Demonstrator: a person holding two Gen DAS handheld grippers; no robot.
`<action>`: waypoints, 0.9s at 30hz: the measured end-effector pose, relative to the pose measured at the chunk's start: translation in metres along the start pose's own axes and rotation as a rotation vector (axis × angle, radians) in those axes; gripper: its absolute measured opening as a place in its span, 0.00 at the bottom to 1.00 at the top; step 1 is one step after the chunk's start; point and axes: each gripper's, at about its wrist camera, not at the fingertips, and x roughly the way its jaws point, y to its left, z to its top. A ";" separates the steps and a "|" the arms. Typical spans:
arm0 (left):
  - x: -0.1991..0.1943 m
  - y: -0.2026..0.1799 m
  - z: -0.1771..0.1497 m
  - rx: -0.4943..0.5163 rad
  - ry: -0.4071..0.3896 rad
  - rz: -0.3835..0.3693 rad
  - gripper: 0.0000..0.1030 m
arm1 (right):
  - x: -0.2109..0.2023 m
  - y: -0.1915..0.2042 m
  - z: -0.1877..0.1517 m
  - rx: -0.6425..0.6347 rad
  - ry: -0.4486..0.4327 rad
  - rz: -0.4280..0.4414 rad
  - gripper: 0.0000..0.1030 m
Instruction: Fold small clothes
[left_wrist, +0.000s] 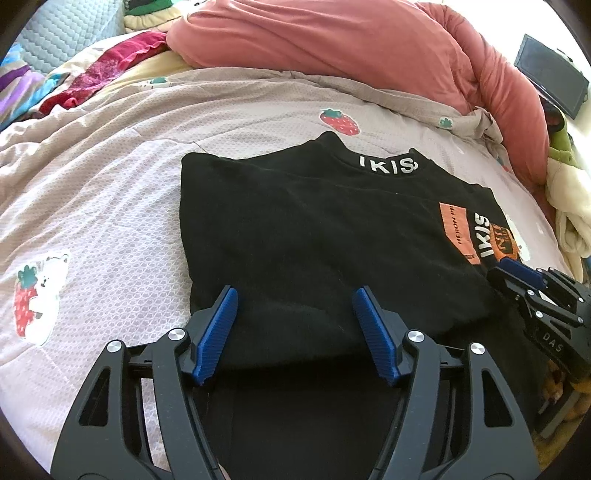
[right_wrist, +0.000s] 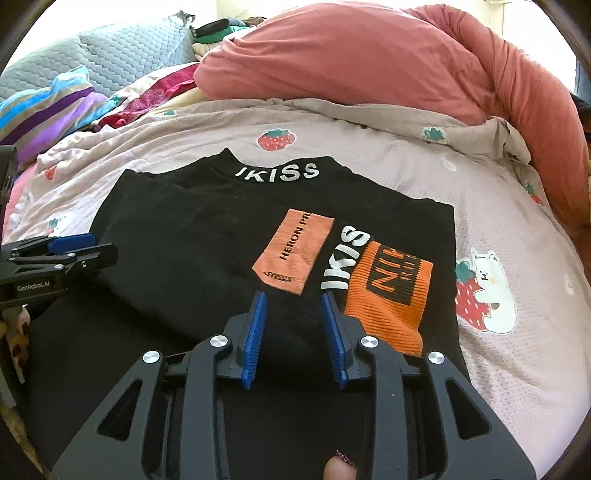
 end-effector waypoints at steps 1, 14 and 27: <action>-0.001 0.000 0.000 0.000 -0.001 0.000 0.57 | -0.001 -0.001 0.000 0.005 0.000 0.004 0.31; -0.015 -0.002 -0.004 0.000 -0.014 -0.007 0.64 | -0.014 -0.005 0.002 0.050 -0.035 0.016 0.48; -0.041 -0.004 -0.009 0.006 -0.070 0.029 0.79 | -0.035 -0.011 0.006 0.086 -0.088 0.010 0.82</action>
